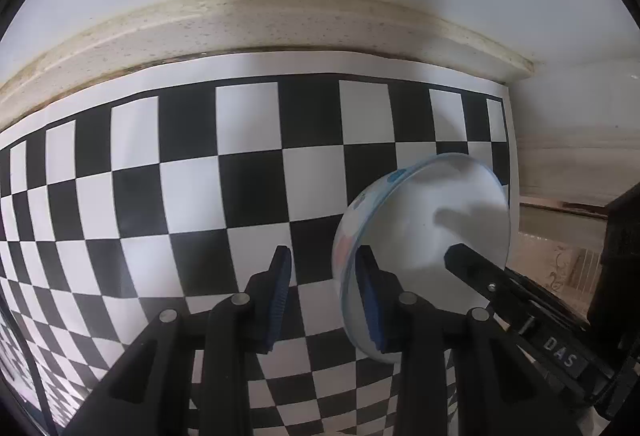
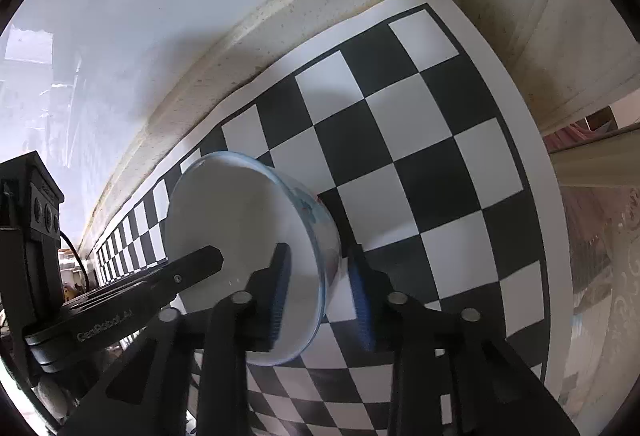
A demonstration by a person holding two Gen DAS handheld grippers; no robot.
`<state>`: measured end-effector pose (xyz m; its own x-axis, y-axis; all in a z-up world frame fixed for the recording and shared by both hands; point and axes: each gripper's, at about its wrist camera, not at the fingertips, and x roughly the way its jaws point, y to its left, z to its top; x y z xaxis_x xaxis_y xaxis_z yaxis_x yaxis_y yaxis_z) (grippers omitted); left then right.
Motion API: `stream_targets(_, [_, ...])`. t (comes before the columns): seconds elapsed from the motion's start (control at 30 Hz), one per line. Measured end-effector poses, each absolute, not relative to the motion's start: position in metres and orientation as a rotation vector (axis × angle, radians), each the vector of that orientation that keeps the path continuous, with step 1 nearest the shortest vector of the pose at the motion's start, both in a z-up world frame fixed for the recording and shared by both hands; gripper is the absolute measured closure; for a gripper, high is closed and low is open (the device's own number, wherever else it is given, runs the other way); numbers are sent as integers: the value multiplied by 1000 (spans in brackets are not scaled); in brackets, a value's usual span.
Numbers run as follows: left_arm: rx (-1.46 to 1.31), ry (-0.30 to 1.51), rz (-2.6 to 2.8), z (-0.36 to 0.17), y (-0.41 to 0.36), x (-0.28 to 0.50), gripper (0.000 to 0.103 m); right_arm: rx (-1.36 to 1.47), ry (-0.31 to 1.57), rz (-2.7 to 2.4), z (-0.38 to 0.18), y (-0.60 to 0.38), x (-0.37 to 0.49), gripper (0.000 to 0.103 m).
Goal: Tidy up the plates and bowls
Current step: 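Close both grippers on the rim of the floral-pattern bowl, then carry the floral bowl with both grippers and lower it into the nested bowls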
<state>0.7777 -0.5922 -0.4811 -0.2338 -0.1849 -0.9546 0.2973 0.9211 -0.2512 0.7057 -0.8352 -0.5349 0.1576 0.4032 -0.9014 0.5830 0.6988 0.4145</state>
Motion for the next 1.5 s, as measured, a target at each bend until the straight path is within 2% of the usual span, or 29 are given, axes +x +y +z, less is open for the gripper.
stream_targets(0.07, [86,1748,-456,-483,-595,779,73,880,1465,-154,-540,-836,707,81])
stream_targets(0.13, [71,1746,-468,-486,-602,779,81,866,1476,-165,-543,-835,708,89])
stream_targets(0.2, [64,1744,-488,-486,-607,778,87,871,1470,-165,-546,-835,708,89])
stream_targets(0.27, [77,1735,-501,-483,-614,774,89,862,1470,-167,-546,-833,708,90])
stream_targets(0.6, [118,1680,-538,-457,-616,763,89,864,1458,-158,-531,-834,692,92])
stream_targets(0.93, [106,1616,-592,-395,-597,732,89,802,1407,-134,-465,-815,668,92])
stream_targets(1.27, [156,1578,-657,-345,-571,671,89,766,1366,-117,-401,-788,603,92])
stream_targets(1.5, [200,1591,-671,-333,-545,629,89,760,1394,-87,-392,-755,553,92])
